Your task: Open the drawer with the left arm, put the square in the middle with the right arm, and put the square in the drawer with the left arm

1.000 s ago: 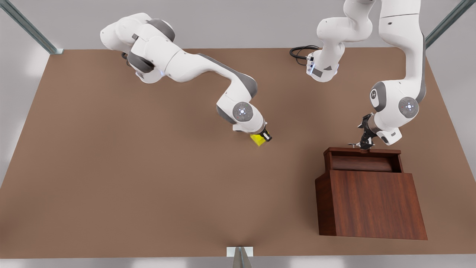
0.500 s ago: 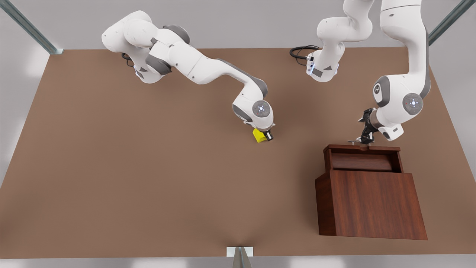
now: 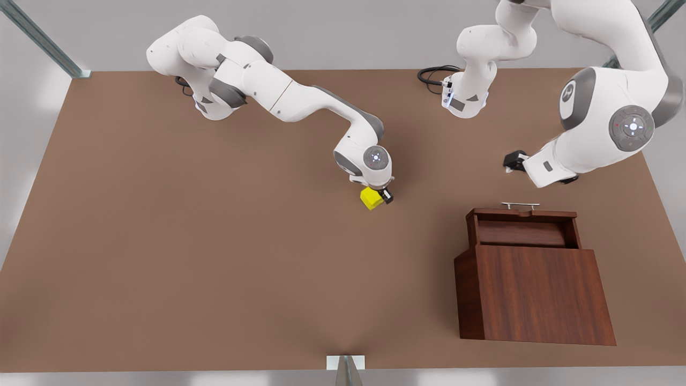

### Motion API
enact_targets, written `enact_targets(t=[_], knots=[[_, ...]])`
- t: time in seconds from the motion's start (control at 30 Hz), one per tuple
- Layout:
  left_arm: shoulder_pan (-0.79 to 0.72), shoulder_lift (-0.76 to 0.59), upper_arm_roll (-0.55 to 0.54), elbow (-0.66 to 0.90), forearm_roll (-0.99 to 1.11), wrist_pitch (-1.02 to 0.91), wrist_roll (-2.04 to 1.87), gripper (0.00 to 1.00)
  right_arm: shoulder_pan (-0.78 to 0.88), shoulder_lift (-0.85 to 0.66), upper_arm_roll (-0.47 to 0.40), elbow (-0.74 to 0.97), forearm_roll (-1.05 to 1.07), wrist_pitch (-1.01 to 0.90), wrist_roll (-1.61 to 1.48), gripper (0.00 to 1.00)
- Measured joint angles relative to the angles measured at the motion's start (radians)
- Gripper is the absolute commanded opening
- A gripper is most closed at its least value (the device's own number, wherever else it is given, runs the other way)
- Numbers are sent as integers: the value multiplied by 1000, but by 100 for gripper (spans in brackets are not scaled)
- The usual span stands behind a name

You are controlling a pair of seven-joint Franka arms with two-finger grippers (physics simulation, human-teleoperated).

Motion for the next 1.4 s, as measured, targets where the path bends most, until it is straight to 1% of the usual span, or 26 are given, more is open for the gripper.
enact_targets(t=[0.1,0.2,0.3,0.4,0.47,0.5,0.53,0.57,0.6,0.67,0.7,0.77,0.8,0.9,0.93,0.97,1.0,1.03,1.07,1.13,1.23,1.4], knots=[[-20,-2,1,0,2,0,-2,100,-15,-17,2,8,3,0,-30,100],[-13,6,-7,0,0,4,-19,100,-55,-57,9,-1,6,-16,-179,100],[-27,67,-55,15,-5,17,-17,100,-127,-186,9,-148,9,-63,-453,100],[-18,82,-60,17,-7,23,-11,100,-250,-325,10,-161,11,-286,-630,100],[-19,84,-60,17,-9,25,-12,100,-382,-424,9,-162,10,-417,-806,100],[-60,94,-61,17,-10,40,-13,100,-424,-483,-1,-179,1,-465,-877,100],[-153,111,-62,16,-14,103,-19,100,-536,-555,2,-238,4,-474,-1029,100],[-242,141,-60,17,-21,193,-21,100,-602,-605,0,-278,-1,-471,-1108,100],[-351,188,-56,17,-24,330,-40,100,-678,-647,0,-314,0,-467,-1222,100],[-445,273,-63,45,-29,389,-69,100,-776,-719,0,-368,0,-462,-1371,100],[-513,291,-63,32,-32,520,-77,100,-842,-760,0,-382,7,-472,-1466,100],[-542,328,-63,-26,-35,591,-79,100,-910,-798,0,-373,15,-520,-1666,100],[-547,326,-62,-91,-36,658,-77,100,-944,-801,-4,-358,64,-544,-1747,100],[-552,297,-62,-235,-34,758,-71,100,-951,-789,-3,-353,67,-543,-1773,100],[-552,294,-62,-257,-34,765,-72,100,-951,-790,-3,-352,65,-537,-1771,100],[-552,296,-62,-300,-33,816,-71,100,-944,-805,-3,-368,63,-527,-1769,100],[-553,295,-62,-335,-32,862,-68,100,-942,-847,0,-425,63,-483,-1769,100],[-553,294,-62,-343,-31,869,-66,100,-941,-915,4,-524,67,-415,-1768,100],[-553,296,-62,-351,-30,877,-65,100,-930,-928,7,-543,68,-404,-1768,100],[-553,300,-60,-403,-28,968,-60,100,-922,-920,11,-536,69,-390,-1767,100],[-553,323,-60,-442,-17,1028,-60,100,-884,-915,12,-535,69,-380,-1727,100],[-558,345,-60,-463,-7,1035,-60,100,-891,-909,11,-535,69,-374,-1729,100]])
